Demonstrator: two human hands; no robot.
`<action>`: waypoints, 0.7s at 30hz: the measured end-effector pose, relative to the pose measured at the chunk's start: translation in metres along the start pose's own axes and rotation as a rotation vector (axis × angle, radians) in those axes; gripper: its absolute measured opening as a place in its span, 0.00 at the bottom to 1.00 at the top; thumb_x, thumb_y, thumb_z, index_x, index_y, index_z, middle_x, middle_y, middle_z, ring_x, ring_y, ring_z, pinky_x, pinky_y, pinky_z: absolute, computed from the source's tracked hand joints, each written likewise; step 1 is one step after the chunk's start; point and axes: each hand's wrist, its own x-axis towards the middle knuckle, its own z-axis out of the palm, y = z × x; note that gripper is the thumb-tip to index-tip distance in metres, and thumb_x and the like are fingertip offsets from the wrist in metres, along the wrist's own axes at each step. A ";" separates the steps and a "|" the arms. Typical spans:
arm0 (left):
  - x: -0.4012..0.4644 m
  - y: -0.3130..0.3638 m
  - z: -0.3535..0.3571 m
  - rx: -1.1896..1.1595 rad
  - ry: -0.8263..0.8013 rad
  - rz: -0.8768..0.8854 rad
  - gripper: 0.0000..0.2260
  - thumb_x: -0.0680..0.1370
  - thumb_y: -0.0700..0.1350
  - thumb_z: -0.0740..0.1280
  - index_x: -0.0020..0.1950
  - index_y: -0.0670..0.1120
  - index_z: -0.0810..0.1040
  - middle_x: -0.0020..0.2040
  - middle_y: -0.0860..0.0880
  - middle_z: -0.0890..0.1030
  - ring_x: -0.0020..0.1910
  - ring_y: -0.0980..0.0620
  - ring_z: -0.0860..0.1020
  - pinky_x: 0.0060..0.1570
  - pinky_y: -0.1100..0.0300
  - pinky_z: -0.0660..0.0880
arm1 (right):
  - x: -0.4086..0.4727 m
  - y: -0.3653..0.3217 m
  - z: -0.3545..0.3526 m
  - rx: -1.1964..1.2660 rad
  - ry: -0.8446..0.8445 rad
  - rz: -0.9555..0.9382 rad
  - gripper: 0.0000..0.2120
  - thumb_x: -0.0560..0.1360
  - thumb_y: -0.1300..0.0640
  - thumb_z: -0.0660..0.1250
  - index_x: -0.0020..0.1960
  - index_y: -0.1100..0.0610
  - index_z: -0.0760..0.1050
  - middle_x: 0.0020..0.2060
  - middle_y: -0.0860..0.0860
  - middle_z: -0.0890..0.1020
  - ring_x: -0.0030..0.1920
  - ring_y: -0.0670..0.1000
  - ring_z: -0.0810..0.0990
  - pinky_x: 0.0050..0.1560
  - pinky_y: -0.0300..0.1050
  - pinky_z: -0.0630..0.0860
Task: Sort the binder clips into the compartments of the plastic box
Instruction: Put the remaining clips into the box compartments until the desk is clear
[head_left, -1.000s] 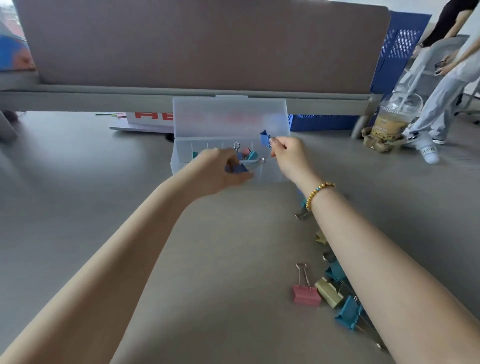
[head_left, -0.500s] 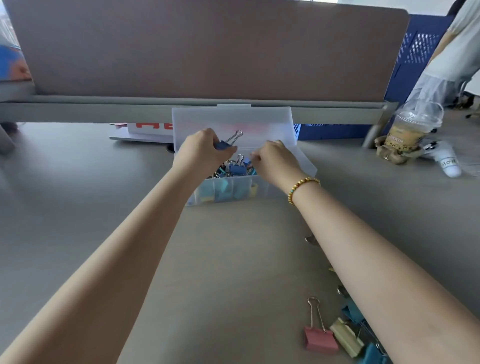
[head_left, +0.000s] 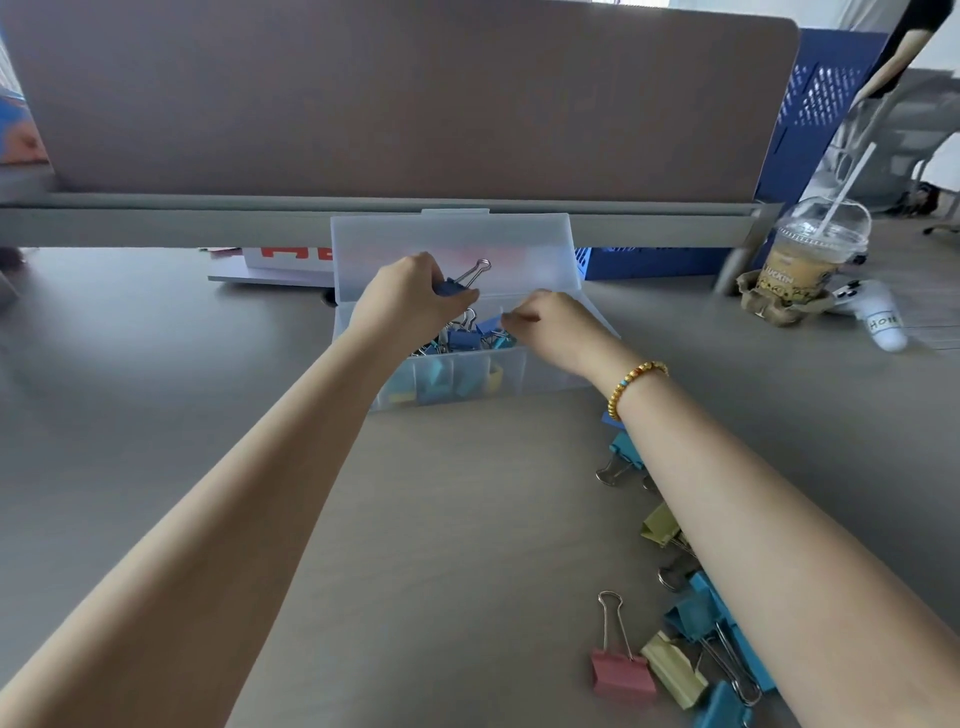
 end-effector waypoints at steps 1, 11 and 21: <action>0.000 0.001 0.000 0.004 0.001 -0.003 0.18 0.74 0.55 0.67 0.50 0.40 0.76 0.42 0.46 0.77 0.39 0.46 0.72 0.30 0.61 0.63 | -0.001 0.000 0.000 0.011 -0.036 0.015 0.23 0.79 0.56 0.57 0.26 0.54 0.58 0.28 0.50 0.61 0.30 0.50 0.62 0.32 0.45 0.57; 0.002 0.018 0.010 0.010 -0.071 0.067 0.15 0.73 0.53 0.69 0.50 0.42 0.74 0.46 0.44 0.79 0.41 0.46 0.74 0.36 0.59 0.69 | -0.011 0.012 -0.020 0.481 0.167 0.163 0.18 0.81 0.48 0.53 0.56 0.59 0.76 0.43 0.48 0.82 0.42 0.46 0.76 0.45 0.40 0.72; -0.012 0.023 0.038 -0.342 -0.025 0.088 0.07 0.81 0.45 0.57 0.54 0.43 0.64 0.44 0.45 0.75 0.38 0.47 0.72 0.37 0.56 0.69 | 0.011 0.028 -0.018 0.237 0.415 0.176 0.09 0.80 0.54 0.58 0.52 0.59 0.73 0.44 0.53 0.81 0.41 0.52 0.79 0.37 0.43 0.74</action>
